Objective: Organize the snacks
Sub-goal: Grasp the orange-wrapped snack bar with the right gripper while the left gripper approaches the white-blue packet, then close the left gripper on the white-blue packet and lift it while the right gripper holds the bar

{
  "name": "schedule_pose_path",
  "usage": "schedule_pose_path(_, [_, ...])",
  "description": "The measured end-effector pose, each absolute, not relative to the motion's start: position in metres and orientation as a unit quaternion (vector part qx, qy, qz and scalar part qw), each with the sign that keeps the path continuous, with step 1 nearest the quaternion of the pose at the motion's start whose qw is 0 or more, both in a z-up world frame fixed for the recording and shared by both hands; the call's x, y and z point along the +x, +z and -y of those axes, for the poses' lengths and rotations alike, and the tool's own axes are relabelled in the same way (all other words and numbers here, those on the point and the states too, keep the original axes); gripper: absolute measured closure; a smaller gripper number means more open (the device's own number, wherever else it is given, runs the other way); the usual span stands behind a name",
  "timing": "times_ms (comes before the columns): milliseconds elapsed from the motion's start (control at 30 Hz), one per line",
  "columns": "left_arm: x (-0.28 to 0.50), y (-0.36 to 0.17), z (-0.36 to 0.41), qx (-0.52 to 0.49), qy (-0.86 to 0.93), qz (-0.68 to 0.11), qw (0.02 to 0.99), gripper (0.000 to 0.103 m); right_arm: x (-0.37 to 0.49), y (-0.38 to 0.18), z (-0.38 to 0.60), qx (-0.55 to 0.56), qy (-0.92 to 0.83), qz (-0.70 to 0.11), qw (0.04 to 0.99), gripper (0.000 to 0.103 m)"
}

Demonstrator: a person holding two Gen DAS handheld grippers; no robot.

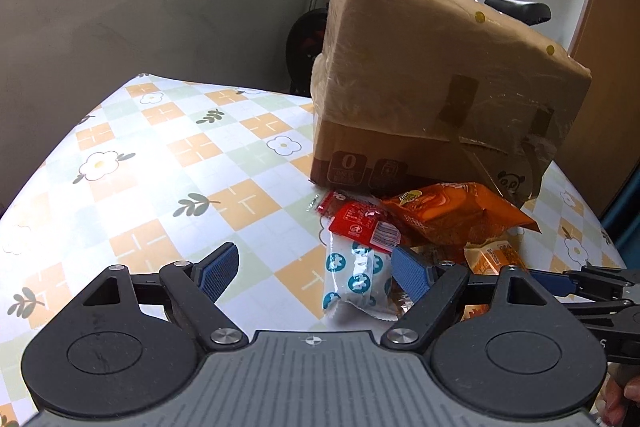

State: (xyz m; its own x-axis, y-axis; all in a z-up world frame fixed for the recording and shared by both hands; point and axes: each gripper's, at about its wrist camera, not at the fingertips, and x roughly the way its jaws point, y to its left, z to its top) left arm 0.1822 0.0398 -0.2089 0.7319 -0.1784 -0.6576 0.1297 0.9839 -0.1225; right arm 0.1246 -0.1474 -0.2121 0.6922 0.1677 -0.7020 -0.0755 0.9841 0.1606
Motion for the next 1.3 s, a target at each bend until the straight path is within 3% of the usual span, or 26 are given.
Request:
schedule_pose_path(467, [0.228,-0.254,0.003,0.017,-0.129,-0.414,0.901,0.019,0.109,-0.212,0.161,0.081,0.052,-0.353,0.930,0.065])
schedule_pose_path(567, [0.235,-0.264,0.009,0.032,-0.118,-0.425,0.897,0.029,0.109,-0.213,0.161,0.083,0.054,-0.351,0.931,0.065])
schedule_pose_path(633, [0.238,-0.269,0.007,0.030,-0.115,-0.429,0.895,0.047,0.108,-0.213,0.162,0.084,0.055,-0.350,0.932,0.065])
schedule_pose_path(700, [0.238,-0.271,0.006,0.032,-0.113,-0.428,0.896,0.054,0.107,-0.213,0.163,0.088,0.056,-0.348,0.932,0.065])
schedule_pose_path(1300, [0.184,-0.271,-0.025,-0.041,-0.055,-0.417,0.906,0.054,0.108,-0.217,0.166,0.091,0.067,-0.337,0.935,0.065])
